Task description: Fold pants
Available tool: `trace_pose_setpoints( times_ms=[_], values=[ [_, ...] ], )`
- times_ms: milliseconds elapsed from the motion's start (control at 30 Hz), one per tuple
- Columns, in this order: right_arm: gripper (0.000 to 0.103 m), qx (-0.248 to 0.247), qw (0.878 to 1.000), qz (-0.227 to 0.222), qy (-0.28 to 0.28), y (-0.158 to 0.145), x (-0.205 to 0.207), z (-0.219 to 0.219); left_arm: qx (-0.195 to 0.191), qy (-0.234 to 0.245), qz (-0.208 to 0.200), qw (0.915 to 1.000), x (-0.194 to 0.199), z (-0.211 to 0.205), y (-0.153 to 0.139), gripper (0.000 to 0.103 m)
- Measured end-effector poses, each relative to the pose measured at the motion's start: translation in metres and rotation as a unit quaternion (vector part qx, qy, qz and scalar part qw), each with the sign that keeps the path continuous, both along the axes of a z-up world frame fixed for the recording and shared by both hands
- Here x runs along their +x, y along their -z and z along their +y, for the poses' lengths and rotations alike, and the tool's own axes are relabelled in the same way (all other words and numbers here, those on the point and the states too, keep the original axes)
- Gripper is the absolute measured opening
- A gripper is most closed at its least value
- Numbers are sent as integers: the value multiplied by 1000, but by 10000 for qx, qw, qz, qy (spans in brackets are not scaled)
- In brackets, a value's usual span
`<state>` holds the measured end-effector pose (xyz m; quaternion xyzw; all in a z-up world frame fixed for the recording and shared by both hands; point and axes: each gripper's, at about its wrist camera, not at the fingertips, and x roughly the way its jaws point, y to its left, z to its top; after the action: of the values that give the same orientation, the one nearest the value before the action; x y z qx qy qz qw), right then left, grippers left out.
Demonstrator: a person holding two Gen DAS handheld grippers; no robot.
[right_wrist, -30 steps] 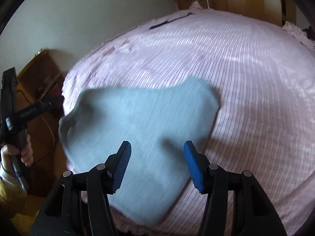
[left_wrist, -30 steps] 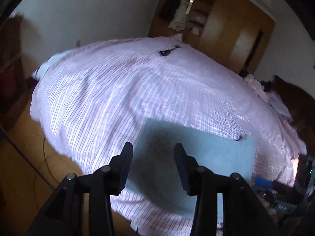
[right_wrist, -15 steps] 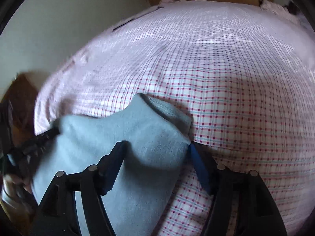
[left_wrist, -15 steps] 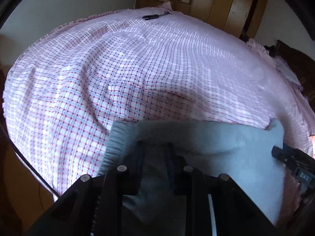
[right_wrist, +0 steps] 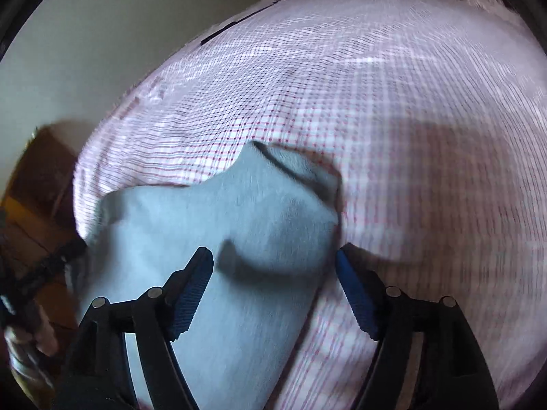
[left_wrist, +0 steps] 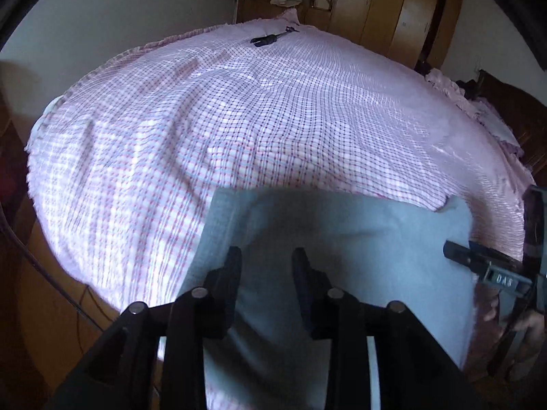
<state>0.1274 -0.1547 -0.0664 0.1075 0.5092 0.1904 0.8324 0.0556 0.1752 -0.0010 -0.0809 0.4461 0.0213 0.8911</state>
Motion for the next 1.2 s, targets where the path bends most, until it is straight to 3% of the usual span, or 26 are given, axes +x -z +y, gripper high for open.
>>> trace_pose_setpoints(
  times_ms=[200, 400, 500, 700, 733, 800, 900, 1067, 1200],
  values=[
    [69, 428, 9981, 425, 115, -7, -48, -17, -274, -21, 68, 9996, -28, -2, -7, 33],
    [68, 843, 9923, 882, 211, 13, -69, -25, -659, -277, 107, 9974, -53, 2, 1, 31],
    [67, 1061, 9877, 1128, 227, 24, -64, -23, -520, -198, 300, 9980, -50, 2, 13, 31],
    [67, 918, 9920, 867, 28, 29, -67, -14, 100, 156, 268, 9995, -46, -11, 18, 33],
    [62, 966, 9918, 839, 14, 28, -68, -14, 139, 167, 269, 9994, -46, -12, 19, 34],
    [54, 1177, 9901, 761, -96, 23, -69, -8, 112, 144, 276, 9995, -45, -11, 20, 34],
    [54, 988, 9923, 707, -242, 24, -69, 1, 61, 108, 292, 9995, -45, -10, 20, 34],
    [53, 1453, 9842, 1010, -86, 44, -64, -10, 88, 124, 339, 9993, -44, -9, 19, 35],
    [38, 1564, 9839, 862, 44, 39, -65, -16, 80, 113, 365, 9992, -44, -9, 16, 35]
  ],
)
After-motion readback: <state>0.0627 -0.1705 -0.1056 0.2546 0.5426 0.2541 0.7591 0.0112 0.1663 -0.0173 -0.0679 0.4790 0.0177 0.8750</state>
